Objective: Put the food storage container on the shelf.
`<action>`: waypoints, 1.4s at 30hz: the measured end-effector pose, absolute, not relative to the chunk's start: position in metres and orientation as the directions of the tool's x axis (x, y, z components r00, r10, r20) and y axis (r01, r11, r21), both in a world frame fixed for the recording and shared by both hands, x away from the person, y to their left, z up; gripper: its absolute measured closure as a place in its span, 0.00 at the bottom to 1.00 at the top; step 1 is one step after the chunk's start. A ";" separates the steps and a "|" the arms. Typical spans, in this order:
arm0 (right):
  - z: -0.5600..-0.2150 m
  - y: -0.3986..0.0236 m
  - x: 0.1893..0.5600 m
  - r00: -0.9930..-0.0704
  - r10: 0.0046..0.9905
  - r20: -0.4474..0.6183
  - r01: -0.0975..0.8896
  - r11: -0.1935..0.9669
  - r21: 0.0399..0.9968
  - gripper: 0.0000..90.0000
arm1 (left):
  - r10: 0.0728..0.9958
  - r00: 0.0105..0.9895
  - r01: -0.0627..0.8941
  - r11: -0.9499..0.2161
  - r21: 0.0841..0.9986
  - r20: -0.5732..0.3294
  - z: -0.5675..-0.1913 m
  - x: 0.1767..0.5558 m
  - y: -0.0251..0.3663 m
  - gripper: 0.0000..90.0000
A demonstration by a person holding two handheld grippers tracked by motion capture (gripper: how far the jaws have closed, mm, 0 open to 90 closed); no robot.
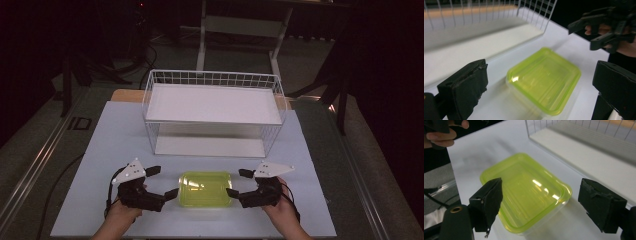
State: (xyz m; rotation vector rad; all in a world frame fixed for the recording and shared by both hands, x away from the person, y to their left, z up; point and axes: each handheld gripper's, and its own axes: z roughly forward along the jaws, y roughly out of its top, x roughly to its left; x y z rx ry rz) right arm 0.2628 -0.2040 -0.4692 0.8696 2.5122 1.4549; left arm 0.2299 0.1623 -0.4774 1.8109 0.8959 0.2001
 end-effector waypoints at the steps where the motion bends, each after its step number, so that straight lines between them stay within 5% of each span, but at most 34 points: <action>1: -0.470 -0.204 0.265 -0.817 0.533 0.218 0.459 0.373 0.807 0.22 | 0.659 0.698 0.498 -0.168 0.851 -0.279 -0.479 0.231 0.162 0.01; 14: -0.494 -0.198 0.279 -0.609 0.664 0.433 0.753 0.312 0.579 0.13 | 0.659 0.559 0.749 -0.141 0.648 -0.503 -0.505 0.250 0.150 0.06; 20: -0.505 -0.198 0.288 -0.488 0.677 0.551 0.845 0.211 0.491 0.29 | 0.684 0.451 0.822 -0.068 0.565 -0.573 -0.514 0.257 0.144 0.20; 24: -0.509 -0.198 0.290 -0.435 0.667 0.604 0.877 0.163 0.451 0.44 | 0.683 0.410 0.850 -0.048 0.524 -0.604 -0.521 0.258 0.141 0.37; 26: -0.513 -0.198 0.292 -0.407 0.685 0.604 0.891 0.153 0.428 0.54 | 0.687 0.393 0.860 -0.038 0.510 -0.611 -0.524 0.259 0.141 0.58; 31: -0.514 -0.197 0.290 -0.386 0.683 0.620 0.902 0.137 0.410 0.77 | 0.672 0.380 0.866 -0.016 0.501 -0.635 -0.526 0.258 0.141 0.72; 42: -0.511 -0.195 0.284 -0.399 0.677 0.619 0.898 0.153 0.412 0.83 | 0.689 0.388 0.865 -0.042 0.501 -0.613 -0.520 0.251 0.136 0.82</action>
